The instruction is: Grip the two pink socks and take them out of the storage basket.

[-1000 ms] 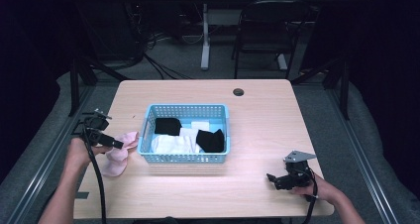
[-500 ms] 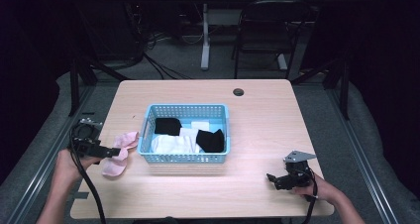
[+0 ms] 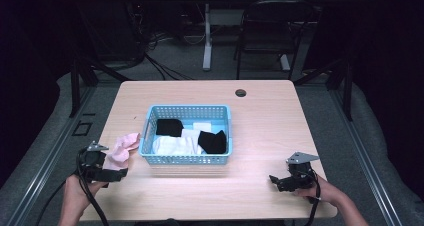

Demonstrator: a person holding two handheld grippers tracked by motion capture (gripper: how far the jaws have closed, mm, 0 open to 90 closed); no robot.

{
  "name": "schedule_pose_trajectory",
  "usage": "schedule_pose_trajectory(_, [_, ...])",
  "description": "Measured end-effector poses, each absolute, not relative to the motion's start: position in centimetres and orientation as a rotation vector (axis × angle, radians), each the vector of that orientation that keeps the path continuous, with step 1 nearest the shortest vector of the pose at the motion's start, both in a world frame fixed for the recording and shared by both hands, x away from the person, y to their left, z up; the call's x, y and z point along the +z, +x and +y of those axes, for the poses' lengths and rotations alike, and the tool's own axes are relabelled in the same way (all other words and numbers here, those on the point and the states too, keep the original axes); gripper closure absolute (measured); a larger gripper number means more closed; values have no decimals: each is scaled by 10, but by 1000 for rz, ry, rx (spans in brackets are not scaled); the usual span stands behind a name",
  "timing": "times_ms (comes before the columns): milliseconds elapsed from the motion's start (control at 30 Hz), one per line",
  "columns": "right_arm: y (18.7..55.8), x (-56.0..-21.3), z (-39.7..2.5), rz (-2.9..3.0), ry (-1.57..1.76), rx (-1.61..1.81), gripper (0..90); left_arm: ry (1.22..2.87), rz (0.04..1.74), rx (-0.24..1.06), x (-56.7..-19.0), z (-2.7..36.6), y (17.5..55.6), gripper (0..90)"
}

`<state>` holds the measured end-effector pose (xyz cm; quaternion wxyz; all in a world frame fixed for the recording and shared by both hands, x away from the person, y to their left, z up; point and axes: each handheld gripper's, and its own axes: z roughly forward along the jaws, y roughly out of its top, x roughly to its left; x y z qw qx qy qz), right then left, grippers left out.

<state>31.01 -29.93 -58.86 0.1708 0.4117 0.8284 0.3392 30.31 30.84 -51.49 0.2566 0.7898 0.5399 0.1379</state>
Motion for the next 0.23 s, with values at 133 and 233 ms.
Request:
schedule_pose_trajectory(133, [310, -589, -299, 2352, 1170, 961, 0, 2137, 1467, 368, -520, 310, 301, 24])
schedule_pose_trajectory(233, [310, -589, -299, 2353, 1169, 964, 0, 2134, 1463, 394, -524, 312, 298, 24])
